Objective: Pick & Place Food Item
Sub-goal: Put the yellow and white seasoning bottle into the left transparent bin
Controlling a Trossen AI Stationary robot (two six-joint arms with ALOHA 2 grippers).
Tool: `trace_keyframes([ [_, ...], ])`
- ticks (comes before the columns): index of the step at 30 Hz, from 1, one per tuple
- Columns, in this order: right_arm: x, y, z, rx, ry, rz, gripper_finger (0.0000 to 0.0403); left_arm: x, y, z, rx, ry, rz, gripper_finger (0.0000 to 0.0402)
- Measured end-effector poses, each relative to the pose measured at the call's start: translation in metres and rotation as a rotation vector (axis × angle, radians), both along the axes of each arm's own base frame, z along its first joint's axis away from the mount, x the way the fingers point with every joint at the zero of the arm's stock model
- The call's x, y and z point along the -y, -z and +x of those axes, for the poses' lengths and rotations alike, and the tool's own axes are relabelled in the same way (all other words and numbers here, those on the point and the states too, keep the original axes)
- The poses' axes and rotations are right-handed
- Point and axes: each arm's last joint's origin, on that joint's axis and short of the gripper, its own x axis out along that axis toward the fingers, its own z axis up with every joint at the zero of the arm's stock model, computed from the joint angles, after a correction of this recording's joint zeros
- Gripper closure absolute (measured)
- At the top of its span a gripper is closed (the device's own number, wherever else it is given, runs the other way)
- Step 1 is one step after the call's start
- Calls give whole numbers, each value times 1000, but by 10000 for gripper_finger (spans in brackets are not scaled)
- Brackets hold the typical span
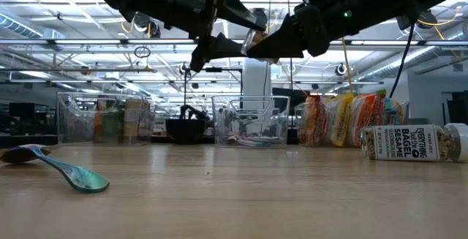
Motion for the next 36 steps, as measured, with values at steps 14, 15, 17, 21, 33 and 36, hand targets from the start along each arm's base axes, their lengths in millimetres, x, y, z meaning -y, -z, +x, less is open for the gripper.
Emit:
trace_keyframes([
  [14, 3, -4, 2, 26, -2, -21, 223, 2, 0, 0, -1, 53, -16, 95],
  [15, 3, -3, 2, 25, -2, -22, 223, 2, 0, 0, -1, 47, -14, 93],
  [17, 3, -3, 2, 24, -2, -23, 223, 1, 0, 0, 1, 32, -9, 91],
  [21, 3, -3, 2, 21, -6, -27, 223, 1, 0, 0, 0, 24, -8, 102],
  [33, 3, -3, 2, 17, -6, -34, 220, 1, 1, 0, -4, 17, -7, 205],
  [36, 3, -3, 2, 15, -7, -40, 215, 1, 1, 0, -5, 25, 16, 205],
])
